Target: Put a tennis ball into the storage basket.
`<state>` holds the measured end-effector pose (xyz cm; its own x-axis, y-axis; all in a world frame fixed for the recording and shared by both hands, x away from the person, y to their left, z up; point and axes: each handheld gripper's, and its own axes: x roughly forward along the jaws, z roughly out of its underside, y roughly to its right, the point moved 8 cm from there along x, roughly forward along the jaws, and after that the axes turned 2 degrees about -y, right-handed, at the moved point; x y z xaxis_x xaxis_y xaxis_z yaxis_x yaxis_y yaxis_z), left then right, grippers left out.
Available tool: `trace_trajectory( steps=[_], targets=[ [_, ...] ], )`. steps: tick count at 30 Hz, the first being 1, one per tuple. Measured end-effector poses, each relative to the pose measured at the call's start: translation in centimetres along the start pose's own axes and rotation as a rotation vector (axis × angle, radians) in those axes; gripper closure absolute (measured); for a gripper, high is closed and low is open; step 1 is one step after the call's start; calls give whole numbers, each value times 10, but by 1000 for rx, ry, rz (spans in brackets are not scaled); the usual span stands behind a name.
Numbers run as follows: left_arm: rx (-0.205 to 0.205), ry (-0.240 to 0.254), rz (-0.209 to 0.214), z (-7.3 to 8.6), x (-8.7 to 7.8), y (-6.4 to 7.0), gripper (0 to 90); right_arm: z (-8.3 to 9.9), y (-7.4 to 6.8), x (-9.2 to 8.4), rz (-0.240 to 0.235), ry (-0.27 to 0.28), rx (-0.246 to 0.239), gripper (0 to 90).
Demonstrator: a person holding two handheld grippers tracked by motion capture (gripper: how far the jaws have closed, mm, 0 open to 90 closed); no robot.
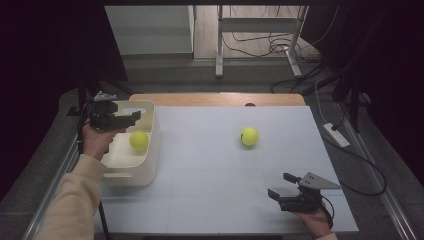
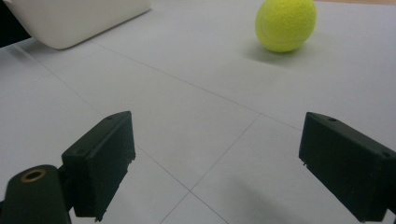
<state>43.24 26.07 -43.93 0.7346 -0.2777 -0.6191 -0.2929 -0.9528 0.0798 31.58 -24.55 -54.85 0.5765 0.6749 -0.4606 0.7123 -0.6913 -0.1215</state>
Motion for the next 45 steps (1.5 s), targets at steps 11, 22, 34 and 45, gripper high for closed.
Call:
trace_trajectory(
  steps=[11, 22, 34, 45],
  targets=[
    [5, 34, 66, 0, -5, 13, 115, -1, 1, 0, 0, 3, 2, 110],
    [27, 80, 124, 3, -18, 30, 121, -3, 4, 4, -5, 8, 20, 110],
    [41, 126, 228, 2, -23, 57, 122, -2, 4, 1, -1, 10, 24, 110],
    [78, 159, 288, -4, -25, 82, 124, 0, 3, -4, 12, 16, 17, 111]
  ],
)
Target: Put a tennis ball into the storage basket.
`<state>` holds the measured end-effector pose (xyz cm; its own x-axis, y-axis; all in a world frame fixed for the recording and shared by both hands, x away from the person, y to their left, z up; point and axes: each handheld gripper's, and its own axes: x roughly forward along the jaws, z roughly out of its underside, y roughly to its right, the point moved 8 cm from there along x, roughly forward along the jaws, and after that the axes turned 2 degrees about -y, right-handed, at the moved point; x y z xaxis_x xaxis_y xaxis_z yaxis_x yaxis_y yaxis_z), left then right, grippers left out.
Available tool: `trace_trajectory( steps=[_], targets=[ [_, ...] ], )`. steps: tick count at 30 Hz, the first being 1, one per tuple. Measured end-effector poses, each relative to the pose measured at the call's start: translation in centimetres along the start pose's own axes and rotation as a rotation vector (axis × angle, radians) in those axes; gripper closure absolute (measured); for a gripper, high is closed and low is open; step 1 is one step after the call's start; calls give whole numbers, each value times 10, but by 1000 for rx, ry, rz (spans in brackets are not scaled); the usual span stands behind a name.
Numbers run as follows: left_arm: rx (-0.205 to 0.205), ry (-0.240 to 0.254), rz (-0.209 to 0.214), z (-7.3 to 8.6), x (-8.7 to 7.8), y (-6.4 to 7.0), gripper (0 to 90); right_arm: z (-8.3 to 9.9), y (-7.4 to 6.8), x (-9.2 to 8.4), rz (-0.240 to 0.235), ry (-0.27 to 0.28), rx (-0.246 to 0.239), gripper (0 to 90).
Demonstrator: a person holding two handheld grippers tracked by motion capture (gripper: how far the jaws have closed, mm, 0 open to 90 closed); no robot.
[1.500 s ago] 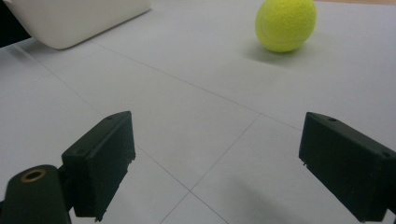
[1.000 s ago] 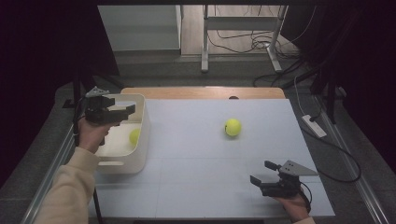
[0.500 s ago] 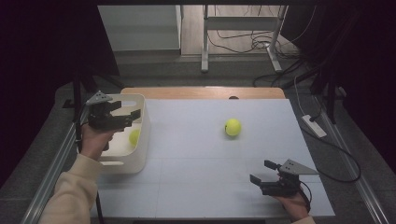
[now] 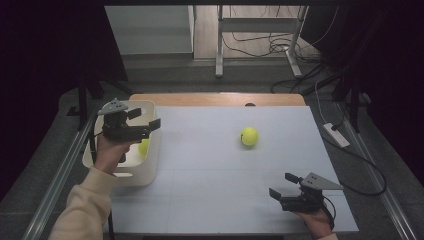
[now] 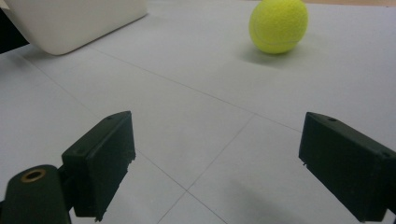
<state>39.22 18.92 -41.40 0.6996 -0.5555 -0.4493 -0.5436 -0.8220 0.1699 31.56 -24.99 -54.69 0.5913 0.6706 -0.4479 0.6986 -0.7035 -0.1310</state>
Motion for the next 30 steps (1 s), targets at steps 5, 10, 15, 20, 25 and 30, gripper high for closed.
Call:
trace_trajectory(
  steps=[5, 10, 15, 20, 25, 30],
  targets=[
    [21, 3, 21, -2, 2, 11, 124, 0, 0, 0, 4, -2, -7, 111],
    [23, -1, 39, 0, 6, 20, 124, 0, -1, -1, 2, 1, -10, 111],
    [26, 0, 62, 2, 9, 28, 126, 1, -3, -2, 1, -1, -17, 111],
    [29, -5, 82, 1, 13, 33, 129, 1, -2, -2, 2, -4, -15, 112],
    [41, -17, 94, 2, 18, 40, 129, 1, -1, -1, 4, -5, -17, 112],
    [51, -27, 106, 3, 24, 47, 128, 1, -1, -1, 6, -6, -20, 113]
  ],
)
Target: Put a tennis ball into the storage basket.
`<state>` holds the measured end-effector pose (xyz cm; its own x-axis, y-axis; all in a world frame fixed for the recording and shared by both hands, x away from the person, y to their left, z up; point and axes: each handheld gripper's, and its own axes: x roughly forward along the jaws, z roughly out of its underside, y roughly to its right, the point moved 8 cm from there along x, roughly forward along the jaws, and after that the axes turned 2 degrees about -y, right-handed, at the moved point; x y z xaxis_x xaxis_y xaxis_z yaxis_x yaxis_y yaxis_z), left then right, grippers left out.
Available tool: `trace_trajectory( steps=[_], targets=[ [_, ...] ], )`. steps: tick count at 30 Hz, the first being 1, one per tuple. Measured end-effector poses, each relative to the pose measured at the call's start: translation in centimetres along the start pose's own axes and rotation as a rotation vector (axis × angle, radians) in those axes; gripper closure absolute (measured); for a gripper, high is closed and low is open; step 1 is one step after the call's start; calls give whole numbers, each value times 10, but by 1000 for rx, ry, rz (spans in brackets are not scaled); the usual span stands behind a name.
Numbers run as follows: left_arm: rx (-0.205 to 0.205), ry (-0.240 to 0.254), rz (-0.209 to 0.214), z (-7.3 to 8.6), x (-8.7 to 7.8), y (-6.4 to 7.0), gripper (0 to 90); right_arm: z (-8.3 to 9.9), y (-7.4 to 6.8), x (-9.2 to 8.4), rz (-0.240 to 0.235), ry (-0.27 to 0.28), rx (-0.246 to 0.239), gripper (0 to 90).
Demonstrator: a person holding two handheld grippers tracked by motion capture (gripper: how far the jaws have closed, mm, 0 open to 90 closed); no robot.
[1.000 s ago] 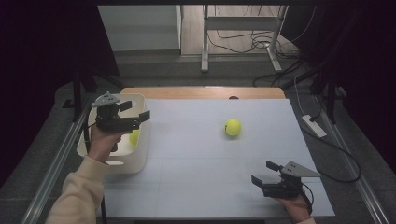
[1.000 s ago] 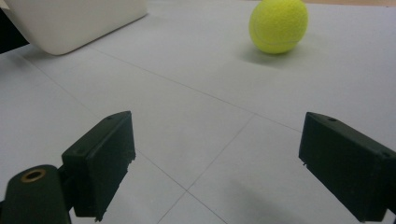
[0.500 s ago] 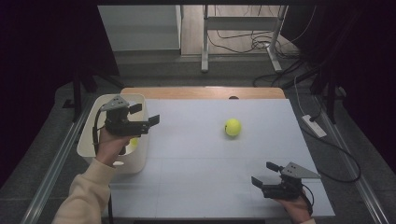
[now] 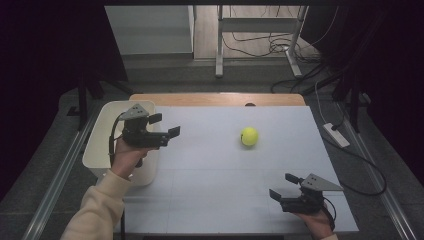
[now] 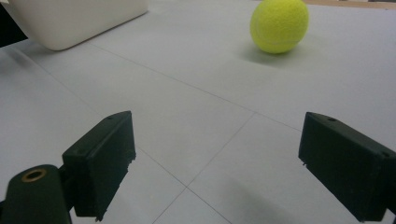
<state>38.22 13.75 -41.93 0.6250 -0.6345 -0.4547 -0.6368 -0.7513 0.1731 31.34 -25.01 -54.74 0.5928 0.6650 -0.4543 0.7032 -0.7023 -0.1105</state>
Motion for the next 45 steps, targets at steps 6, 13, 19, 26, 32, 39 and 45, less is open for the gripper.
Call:
trace_trajectory(
  steps=[6, 13, 19, 26, 32, 39, 45],
  targets=[
    [15, -10, 5, 0, 5, 6, 126, 0, 1, 0, -2, 3, 2, 113],
    [25, -19, 21, 1, 11, 12, 126, -1, 1, 1, -2, 4, 2, 113],
    [34, -30, 34, 1, 16, 17, 123, -1, 1, 1, -1, 2, 1, 113],
    [48, -46, 53, 1, 25, 26, 123, -1, 1, 1, -3, 5, 3, 113],
    [59, -55, 72, 1, 34, 33, 123, -1, 1, 1, -3, 3, 2, 114],
    [51, -57, 90, 0, 41, 37, 123, -3, 0, 3, -7, 7, 5, 114],
    [51, -70, 106, 1, 50, 41, 124, -6, 1, 6, -7, 12, 9, 114]
  ],
)
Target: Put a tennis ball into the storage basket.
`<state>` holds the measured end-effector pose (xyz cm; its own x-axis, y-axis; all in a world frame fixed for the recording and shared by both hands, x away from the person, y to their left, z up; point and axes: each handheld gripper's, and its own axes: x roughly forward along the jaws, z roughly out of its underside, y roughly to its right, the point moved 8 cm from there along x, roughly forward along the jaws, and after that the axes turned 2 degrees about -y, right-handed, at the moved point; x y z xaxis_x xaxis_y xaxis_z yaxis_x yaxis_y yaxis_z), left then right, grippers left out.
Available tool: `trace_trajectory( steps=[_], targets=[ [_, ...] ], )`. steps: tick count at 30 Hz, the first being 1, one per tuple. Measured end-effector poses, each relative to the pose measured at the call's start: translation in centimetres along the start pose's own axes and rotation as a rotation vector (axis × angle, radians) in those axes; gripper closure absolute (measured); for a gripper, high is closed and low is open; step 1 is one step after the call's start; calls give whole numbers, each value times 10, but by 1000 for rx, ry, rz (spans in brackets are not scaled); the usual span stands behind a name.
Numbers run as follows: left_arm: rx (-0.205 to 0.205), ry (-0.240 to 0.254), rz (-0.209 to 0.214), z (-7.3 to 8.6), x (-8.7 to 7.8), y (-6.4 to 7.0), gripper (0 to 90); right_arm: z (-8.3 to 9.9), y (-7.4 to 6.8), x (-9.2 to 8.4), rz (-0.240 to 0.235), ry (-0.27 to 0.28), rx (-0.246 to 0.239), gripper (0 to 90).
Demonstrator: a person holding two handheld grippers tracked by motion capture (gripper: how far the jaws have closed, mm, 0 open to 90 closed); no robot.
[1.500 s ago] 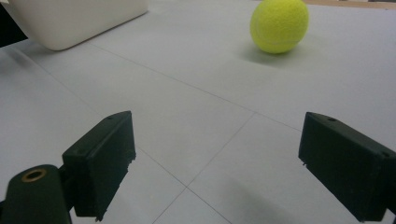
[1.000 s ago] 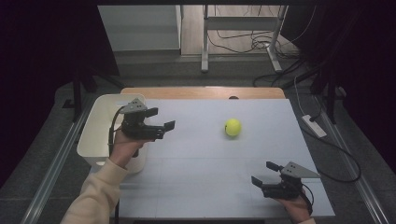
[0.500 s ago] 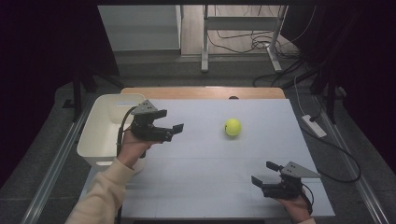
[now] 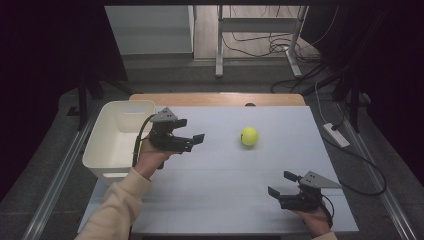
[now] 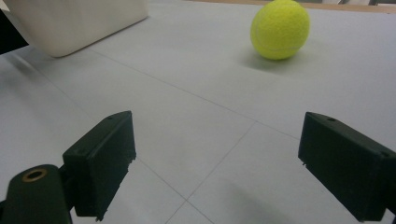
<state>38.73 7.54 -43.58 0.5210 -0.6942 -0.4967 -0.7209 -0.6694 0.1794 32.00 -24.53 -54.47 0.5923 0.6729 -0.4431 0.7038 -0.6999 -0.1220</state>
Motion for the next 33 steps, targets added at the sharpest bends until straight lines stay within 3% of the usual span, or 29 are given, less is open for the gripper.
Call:
trace_trajectory(
  steps=[22, 33],
  targets=[
    [37, -73, 20, 8, 39, 15, 120, -3, -3, 5, -14, 3, -25, 114],
    [22, -114, 36, 14, 59, 11, 120, -1, -2, 5, -11, -3, -11, 114]
  ],
)
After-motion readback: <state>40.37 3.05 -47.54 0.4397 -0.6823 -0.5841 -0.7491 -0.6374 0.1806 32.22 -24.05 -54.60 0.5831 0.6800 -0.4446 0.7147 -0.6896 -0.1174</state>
